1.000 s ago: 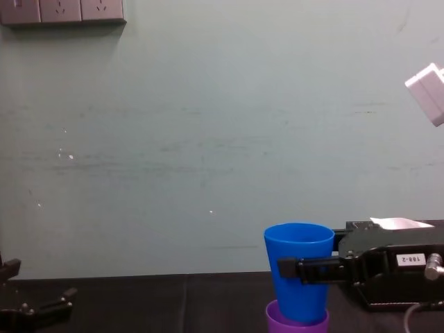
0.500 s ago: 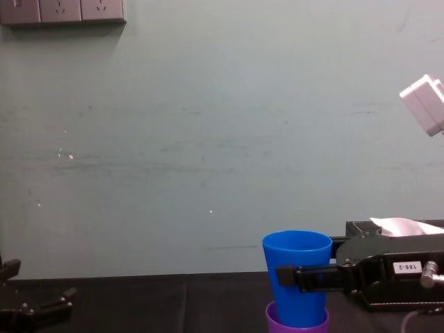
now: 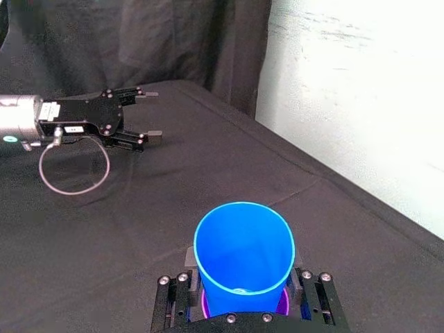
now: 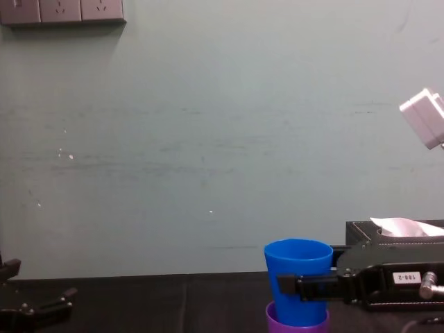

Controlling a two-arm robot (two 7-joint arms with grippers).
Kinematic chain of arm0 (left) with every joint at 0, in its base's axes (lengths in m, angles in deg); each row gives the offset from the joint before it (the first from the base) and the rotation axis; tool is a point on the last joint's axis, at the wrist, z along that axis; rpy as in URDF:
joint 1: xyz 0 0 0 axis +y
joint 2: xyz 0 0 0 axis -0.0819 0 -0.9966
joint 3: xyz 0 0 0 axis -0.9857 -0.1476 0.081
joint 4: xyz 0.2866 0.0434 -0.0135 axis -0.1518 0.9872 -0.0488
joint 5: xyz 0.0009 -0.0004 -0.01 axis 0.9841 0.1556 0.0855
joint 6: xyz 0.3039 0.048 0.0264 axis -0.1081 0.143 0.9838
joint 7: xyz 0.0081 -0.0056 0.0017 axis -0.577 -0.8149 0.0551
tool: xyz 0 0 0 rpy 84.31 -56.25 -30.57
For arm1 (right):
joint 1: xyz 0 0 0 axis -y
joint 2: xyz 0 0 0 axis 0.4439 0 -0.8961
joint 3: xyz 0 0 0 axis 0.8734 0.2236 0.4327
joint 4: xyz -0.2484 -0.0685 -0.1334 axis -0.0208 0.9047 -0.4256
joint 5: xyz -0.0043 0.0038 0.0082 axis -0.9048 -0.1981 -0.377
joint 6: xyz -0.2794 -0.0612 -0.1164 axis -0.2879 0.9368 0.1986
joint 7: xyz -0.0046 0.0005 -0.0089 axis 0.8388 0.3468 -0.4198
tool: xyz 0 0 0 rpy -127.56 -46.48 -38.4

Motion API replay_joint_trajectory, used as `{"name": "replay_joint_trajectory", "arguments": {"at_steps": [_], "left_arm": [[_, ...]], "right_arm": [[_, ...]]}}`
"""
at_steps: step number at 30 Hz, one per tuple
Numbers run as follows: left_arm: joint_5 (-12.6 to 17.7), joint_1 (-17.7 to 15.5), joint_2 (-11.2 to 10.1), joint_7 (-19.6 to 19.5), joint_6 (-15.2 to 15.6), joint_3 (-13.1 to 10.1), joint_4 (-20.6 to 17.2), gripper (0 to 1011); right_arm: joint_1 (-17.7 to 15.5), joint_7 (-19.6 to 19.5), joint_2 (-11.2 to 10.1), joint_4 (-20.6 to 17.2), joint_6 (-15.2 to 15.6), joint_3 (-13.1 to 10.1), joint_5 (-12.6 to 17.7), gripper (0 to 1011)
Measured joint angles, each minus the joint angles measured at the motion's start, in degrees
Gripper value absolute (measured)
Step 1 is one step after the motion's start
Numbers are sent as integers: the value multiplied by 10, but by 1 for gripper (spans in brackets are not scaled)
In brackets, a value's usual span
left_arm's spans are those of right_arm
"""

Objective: Stack the three plastic cups sequentially using one hand.

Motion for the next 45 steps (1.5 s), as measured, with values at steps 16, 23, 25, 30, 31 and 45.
{"name": "replay_joint_trajectory", "arguments": {"at_steps": [16,23,25,30,31,45], "left_arm": [[0,0,0,0,0,0,0,1011],[0,0,0,0,0,0,0,1011],[0,0,0,0,0,0,0,1011],[0,0,0,0,0,0,0,1012],[0,0,0,0,0,0,0,1012],[0,0,0,0,0,0,0,1011]], "right_arm": [[2,2,2,7,-2,2,-3,760],[2,2,2,6,-2,1,-2,941],[2,2,2,6,-2,1,-2,966],[2,2,2,6,-2,1,-2,1004],[2,2,2,6,-2,1,-2,1004],[-13,2,-10,-16,-9,-7,5,1004]]}}
